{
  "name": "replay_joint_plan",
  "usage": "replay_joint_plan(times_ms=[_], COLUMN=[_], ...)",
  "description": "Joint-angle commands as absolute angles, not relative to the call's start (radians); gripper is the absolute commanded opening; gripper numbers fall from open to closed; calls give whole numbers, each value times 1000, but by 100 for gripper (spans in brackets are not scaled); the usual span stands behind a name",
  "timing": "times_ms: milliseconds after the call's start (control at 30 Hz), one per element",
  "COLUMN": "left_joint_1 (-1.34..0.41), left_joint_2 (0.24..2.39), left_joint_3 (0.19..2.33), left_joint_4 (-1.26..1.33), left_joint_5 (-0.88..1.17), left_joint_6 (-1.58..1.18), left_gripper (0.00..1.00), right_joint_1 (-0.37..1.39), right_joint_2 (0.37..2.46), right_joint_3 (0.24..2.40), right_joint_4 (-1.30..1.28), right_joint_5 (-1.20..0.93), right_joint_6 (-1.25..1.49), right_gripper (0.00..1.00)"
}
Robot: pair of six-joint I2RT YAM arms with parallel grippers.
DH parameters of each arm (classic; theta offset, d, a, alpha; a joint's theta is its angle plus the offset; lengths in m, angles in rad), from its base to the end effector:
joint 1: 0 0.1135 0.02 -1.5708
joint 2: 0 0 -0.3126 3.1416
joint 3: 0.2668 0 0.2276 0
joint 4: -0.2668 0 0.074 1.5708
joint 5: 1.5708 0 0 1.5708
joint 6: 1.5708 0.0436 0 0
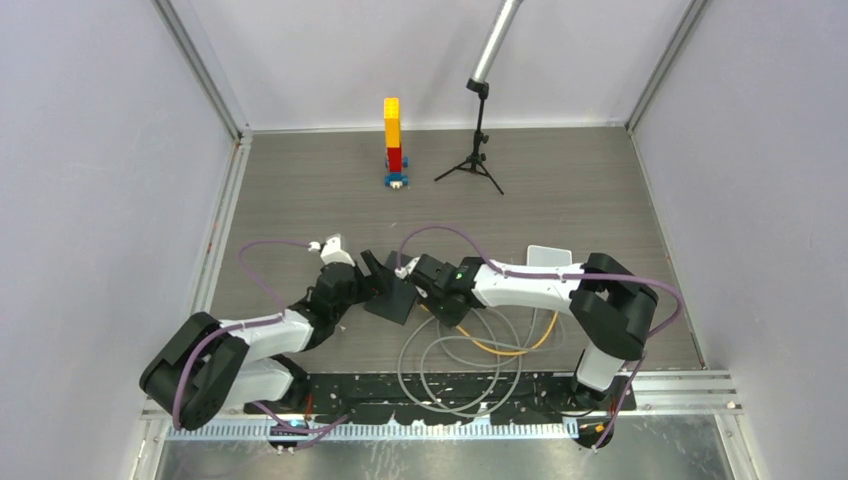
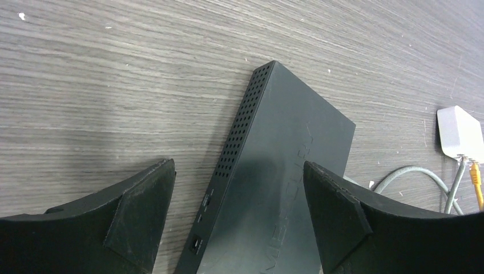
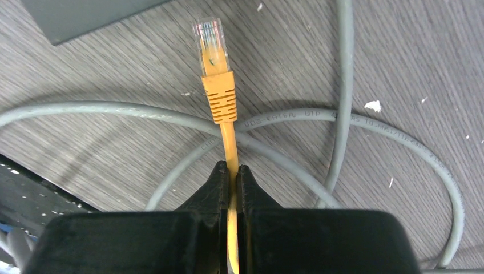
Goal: Insert the plug into the switch port
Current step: Insert the connector into the switch port.
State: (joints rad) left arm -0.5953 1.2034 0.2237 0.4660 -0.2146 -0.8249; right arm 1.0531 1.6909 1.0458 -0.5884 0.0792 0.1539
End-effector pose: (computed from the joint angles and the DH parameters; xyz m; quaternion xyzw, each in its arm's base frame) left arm 0.1554 -0.0941 0.1991 -0.1520 0.8467 -0.2567 0.4405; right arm 0.1553 0.2658 0.2289 -0.4221 0.8900 0.0630 0.1602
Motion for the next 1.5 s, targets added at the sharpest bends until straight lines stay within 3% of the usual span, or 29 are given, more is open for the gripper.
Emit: replay_joint_plan(times_ms=[0,1467], left_joint_1=[-598,-597], left_joint_2=[1257,1449], left_joint_3=[183,90], left_joint_4=[446,674], left_joint_5=[-195,-117], left_joint_6=[-809,-883], left_gripper=[85,63], right_joint_1=[1063,1136], right_joint_2=[1692,1729], right_joint_3=[1091,1061], right_joint_4=[-626,-476], right_joint_5=[136,209], right_joint_6=[172,110], right_gripper=[0,0])
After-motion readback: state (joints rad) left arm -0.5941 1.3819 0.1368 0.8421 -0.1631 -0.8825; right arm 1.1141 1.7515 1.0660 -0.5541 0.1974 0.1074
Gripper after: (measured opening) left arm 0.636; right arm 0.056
